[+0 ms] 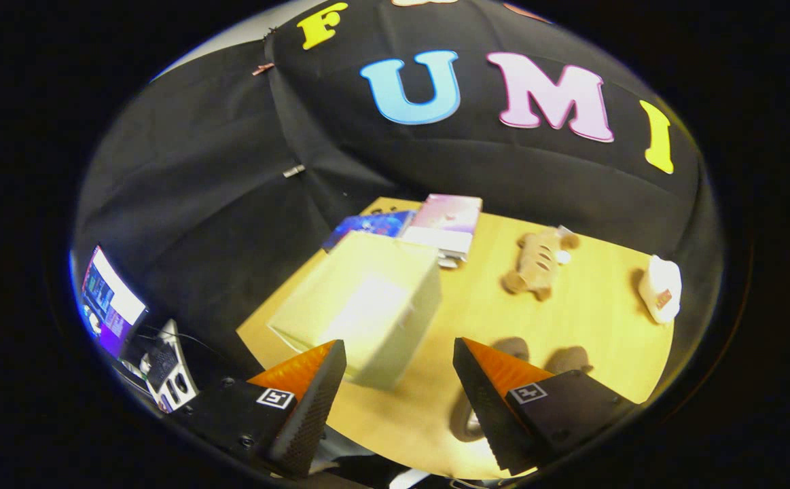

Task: Open the storage box then place both shoes into the box .Put the left shoe in first, then the right shoe, with the right side of both shoes facing outward in a uniform manner.

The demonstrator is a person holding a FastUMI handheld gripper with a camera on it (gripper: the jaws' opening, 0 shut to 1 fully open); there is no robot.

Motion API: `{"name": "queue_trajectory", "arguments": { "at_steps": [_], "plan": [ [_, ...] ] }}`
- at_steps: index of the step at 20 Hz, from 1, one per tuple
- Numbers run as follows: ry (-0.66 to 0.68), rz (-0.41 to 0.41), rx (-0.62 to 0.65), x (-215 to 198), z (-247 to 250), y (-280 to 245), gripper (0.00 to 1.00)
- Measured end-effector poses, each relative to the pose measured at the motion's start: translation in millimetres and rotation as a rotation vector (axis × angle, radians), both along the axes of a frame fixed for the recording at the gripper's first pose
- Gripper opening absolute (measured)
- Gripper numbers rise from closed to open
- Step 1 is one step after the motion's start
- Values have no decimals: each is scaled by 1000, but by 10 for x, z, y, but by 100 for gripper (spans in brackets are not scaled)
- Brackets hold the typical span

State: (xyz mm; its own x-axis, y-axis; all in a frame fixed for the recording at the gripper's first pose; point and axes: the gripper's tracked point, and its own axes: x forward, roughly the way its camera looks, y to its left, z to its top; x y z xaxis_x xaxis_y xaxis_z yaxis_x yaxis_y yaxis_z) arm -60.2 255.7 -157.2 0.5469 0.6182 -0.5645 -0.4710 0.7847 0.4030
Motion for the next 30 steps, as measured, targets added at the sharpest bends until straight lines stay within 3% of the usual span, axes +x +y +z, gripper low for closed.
{"name": "queue_trajectory", "arguments": {
  "at_steps": [6, 13, 16, 18, 21, 23, 25, 26, 27, 30],
  "plan": [
    [86, -79, -198, -92, -1014, -735, 97],
    [121, -82, -310, 145, -1826, -835, 93],
    [122, -55, -352, 244, -2087, -778, 75],
    [127, -67, -374, 319, -2197, -768, 73],
    [100, -105, -400, 493, -2293, -770, 30],
    [110, -115, -408, 515, -2321, -759, 30],
    [111, -150, -427, 548, -2330, -814, 22],
    [111, -167, -441, 560, -2329, -847, 10],
    [120, -172, -437, 542, -2326, -836, 7],
    [138, -197, -399, 498, -2227, -817, 6]
  ]
}}
